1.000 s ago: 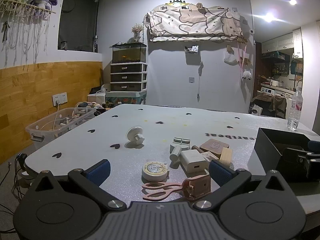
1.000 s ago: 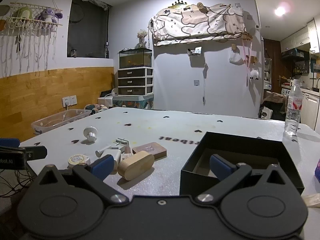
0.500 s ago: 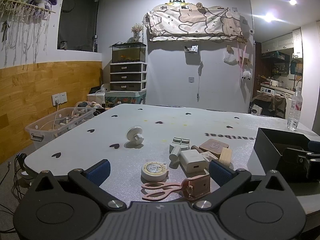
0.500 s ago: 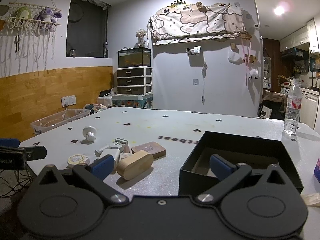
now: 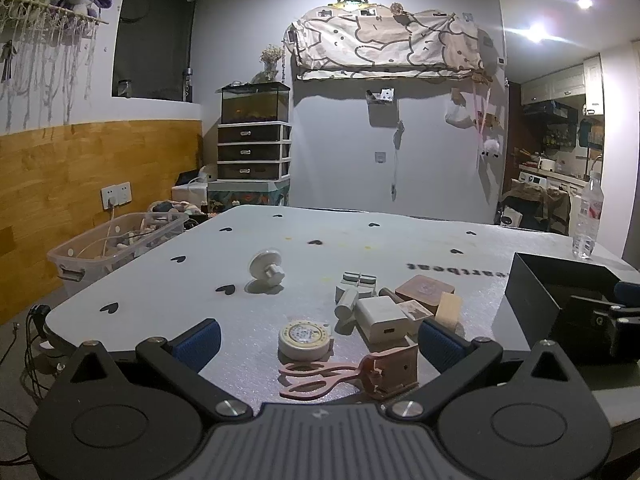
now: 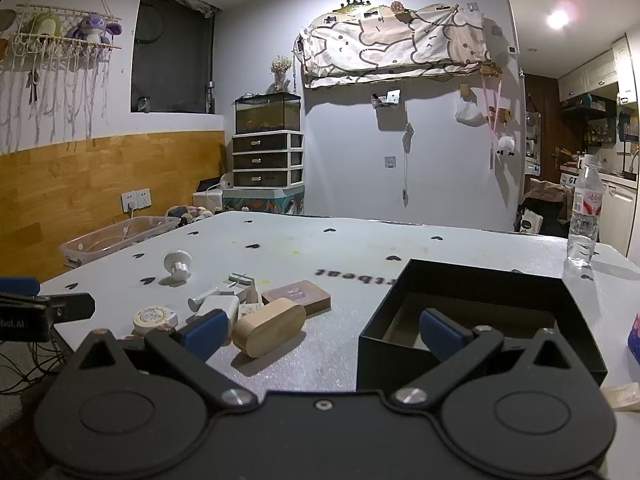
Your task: Organize rigid objects
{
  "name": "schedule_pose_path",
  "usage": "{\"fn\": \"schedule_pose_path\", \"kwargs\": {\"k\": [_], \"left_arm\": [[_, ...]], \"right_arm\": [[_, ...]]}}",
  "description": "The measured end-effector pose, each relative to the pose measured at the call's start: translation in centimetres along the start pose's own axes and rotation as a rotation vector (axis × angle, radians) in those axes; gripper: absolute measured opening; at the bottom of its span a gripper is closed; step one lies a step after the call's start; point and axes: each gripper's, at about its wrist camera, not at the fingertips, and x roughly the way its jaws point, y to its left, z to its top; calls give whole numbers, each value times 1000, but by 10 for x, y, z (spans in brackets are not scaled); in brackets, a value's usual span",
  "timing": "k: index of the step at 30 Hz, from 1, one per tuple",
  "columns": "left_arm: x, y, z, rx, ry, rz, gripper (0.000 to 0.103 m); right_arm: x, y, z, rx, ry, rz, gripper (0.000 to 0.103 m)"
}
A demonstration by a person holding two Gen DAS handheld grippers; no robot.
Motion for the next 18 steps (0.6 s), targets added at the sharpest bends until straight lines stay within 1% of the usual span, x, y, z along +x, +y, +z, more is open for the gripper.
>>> {"fn": "schedule_pose_path", "kwargs": {"k": [4, 18], "left_arm": [[-2, -5, 2, -2, -1, -2, 103], [-4, -5, 6, 2, -2, -4, 103]], "right_arm": [[0, 0, 0, -1, 1, 1, 103], [-1, -5, -4, -8, -6, -2, 103]]}}
